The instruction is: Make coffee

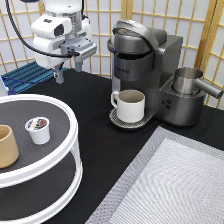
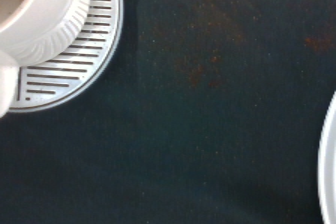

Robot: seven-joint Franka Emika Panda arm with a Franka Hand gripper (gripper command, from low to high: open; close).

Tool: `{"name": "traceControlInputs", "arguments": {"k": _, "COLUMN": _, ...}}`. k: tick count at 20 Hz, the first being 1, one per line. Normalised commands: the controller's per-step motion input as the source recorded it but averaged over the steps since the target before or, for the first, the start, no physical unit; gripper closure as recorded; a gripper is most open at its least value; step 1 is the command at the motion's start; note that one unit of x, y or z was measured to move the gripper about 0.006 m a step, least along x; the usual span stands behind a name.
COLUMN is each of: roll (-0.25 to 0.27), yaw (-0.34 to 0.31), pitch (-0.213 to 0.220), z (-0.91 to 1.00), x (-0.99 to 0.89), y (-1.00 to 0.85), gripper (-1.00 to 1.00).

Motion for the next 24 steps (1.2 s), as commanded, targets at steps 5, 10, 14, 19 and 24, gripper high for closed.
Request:
{"name": "traceControlInputs", "arguments": {"k": 5, "roll": 0.012, "yaw": -0.003, "pitch": 0.027, "z": 0.15, "x": 0.07, "y": -0.03, "gripper": -1.00}}
{"name": "traceControlInputs", "arguments": {"k": 10, "roll": 0.062, "yaw": -0.025, "pitch": 0.041, "z": 0.60, "x": 0.16, "y": -0.11, "gripper": -1.00}}
{"name": "traceControlInputs", "arguments": {"k": 14, "roll": 0.071, "yaw": -0.056, "pitch": 0.019, "z": 0.79, "x": 0.25, "y": -0.14, "gripper": -1.00}}
{"name": "traceControlInputs", "arguments": {"k": 19, "roll": 0.034, "yaw": -0.008, "pitch": 0.058, "z": 0.73, "x": 0.39, "y": -0.04, "gripper": -1.00}}
{"name": "traceControlInputs", "arguments": {"k": 24, "roll": 0.008, "yaw": -0.009, "pitch": 0.070, "z": 0.32, "x": 0.52, "y": 0.04, "gripper": -1.00}}
